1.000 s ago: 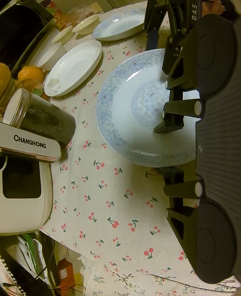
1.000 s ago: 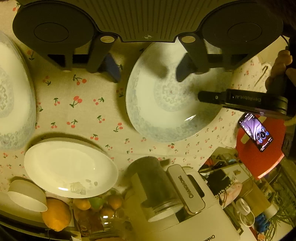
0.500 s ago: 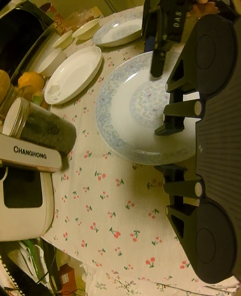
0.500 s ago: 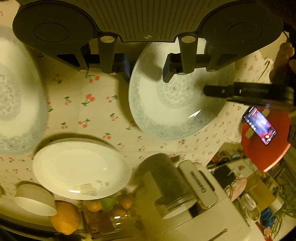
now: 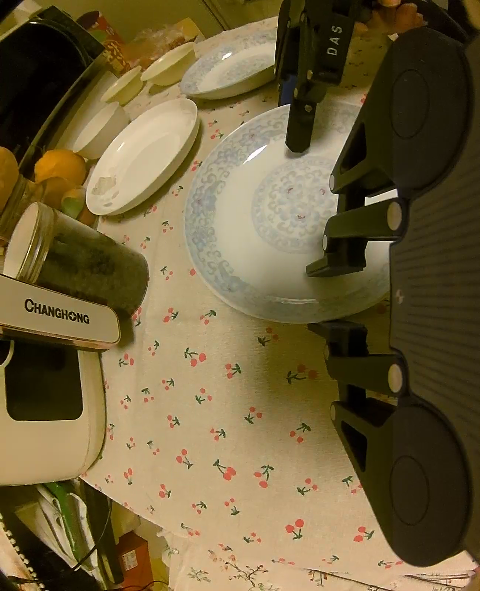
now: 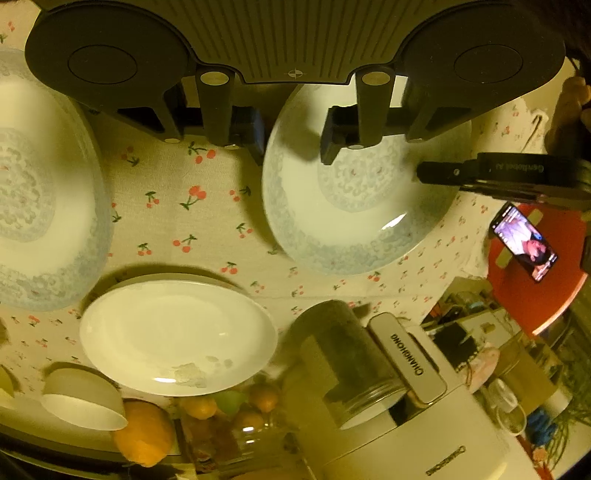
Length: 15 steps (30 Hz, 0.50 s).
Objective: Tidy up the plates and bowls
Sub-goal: 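Lift the blue-patterned plate with both grippers and carry it over the other blue plate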
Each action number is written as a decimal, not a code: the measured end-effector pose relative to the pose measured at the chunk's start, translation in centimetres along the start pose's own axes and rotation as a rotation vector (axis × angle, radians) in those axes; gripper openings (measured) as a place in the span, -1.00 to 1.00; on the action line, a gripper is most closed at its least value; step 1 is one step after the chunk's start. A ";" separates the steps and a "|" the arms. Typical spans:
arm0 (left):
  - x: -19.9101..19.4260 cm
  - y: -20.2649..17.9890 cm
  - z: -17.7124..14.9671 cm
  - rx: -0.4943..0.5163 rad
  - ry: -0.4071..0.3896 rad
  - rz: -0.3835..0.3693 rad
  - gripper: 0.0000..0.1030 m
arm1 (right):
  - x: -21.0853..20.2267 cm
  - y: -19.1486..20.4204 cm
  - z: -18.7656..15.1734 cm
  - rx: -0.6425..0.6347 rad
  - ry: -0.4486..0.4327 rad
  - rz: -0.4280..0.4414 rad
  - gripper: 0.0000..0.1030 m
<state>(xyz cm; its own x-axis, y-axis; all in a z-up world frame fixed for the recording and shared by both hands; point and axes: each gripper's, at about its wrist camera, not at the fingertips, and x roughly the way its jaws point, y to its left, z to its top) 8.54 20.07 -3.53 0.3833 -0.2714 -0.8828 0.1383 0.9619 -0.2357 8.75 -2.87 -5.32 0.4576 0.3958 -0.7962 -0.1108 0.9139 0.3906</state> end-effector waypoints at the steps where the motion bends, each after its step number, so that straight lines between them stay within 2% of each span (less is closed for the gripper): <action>1: 0.0 0.0 0.0 -0.002 -0.003 -0.006 -0.63 | -0.2 -0.2 0.1 0.013 -0.001 -0.002 -0.50; 10: -1.1 -0.7 0.8 -0.023 -0.080 -0.065 -0.70 | -3.1 -2.0 1.9 0.112 -0.081 0.039 -0.52; 15: -1.3 -1.9 1.5 -0.032 -0.098 -0.099 -0.70 | -4.3 -3.3 2.5 0.162 -0.094 0.037 -0.52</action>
<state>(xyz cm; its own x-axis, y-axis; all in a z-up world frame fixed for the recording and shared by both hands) 9.13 18.53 -1.38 0.4571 -0.3652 -0.8110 0.1511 0.9304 -0.3339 9.37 -7.83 -2.08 0.5368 0.4120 -0.7363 0.0108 0.8693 0.4942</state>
